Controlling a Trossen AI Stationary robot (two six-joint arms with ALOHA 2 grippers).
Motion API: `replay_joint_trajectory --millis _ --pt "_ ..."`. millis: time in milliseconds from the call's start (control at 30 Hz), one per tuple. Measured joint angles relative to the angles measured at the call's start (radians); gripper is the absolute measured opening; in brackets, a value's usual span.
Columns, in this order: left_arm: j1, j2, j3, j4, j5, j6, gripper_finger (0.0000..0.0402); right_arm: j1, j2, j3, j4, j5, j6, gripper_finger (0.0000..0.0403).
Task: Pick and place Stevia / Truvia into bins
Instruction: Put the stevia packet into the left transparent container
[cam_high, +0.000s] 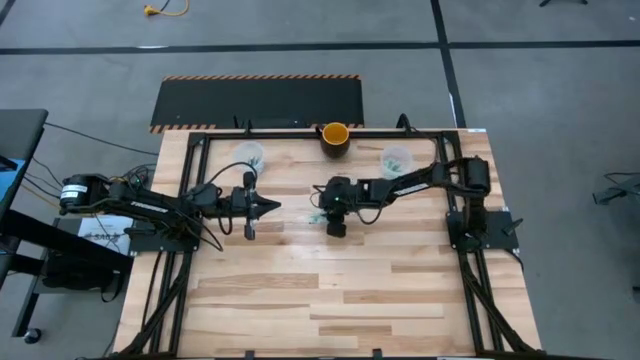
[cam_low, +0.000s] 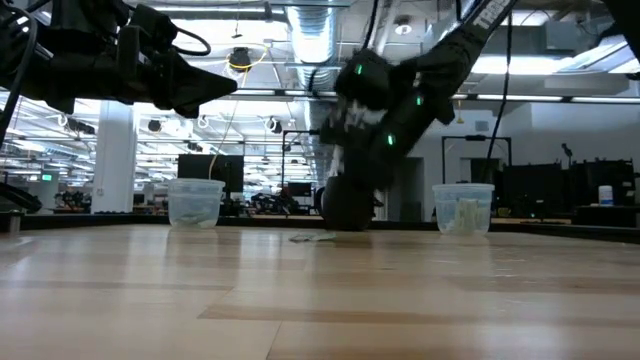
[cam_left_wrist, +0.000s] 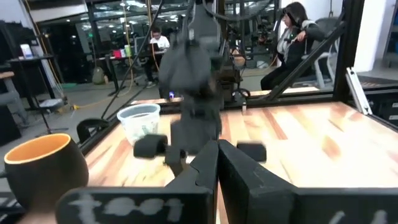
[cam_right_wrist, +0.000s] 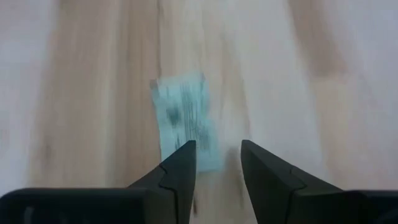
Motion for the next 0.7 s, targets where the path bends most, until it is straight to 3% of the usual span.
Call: replay_joint_trajectory --millis 233,400,600,700 --pt "0.0 0.0 0.0 0.001 0.0 0.06 0.0005 -0.002 -0.182 0.005 0.019 0.088 0.192 0.0121" --pt "0.0 0.0 0.031 -0.039 0.02 0.071 0.0038 0.007 -0.292 0.007 0.03 0.097 0.287 0.0121" --pt "-0.02 0.025 0.21 -0.397 -0.02 0.167 0.0104 0.044 -0.38 0.007 -0.059 0.103 0.275 0.0121" --pt "-0.02 0.081 0.321 -0.554 -0.032 0.168 0.0134 0.066 -0.409 0.007 -0.141 0.155 0.266 0.0121"
